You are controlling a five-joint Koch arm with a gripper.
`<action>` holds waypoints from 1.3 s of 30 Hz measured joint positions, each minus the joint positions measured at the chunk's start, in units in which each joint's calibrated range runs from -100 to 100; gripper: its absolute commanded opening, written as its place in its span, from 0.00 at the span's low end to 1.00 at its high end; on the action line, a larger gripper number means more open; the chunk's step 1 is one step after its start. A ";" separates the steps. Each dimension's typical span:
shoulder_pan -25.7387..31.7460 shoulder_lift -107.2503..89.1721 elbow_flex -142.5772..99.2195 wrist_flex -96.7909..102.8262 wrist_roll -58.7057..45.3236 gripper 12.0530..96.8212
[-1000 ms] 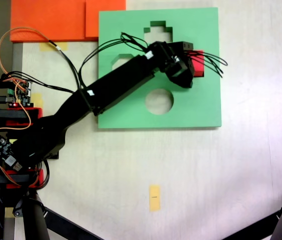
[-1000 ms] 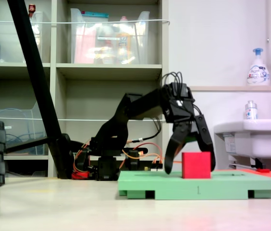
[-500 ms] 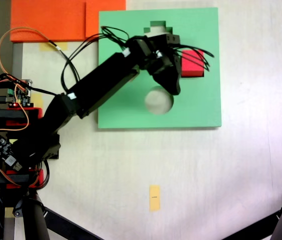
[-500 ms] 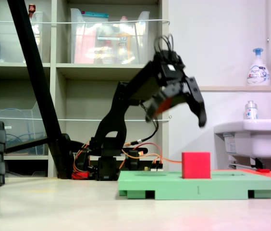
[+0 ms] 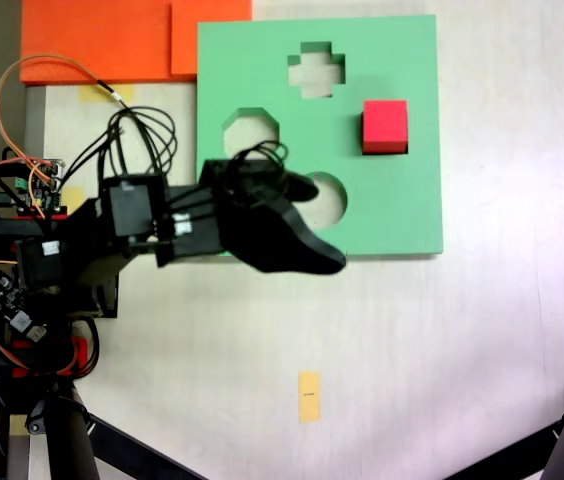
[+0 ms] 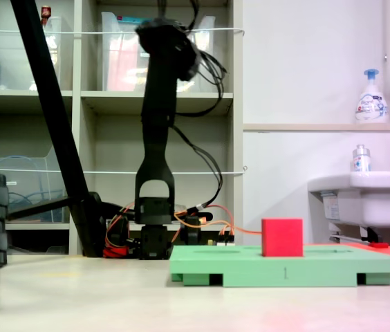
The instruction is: Put the square block into the corresponding hole
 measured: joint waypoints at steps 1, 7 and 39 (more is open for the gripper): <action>-0.73 -0.96 -1.76 0.00 -1.03 0.65; -3.27 -30.23 -49.09 3.62 -5.71 0.50; -4.69 -68.54 -169.13 105.92 -24.13 0.45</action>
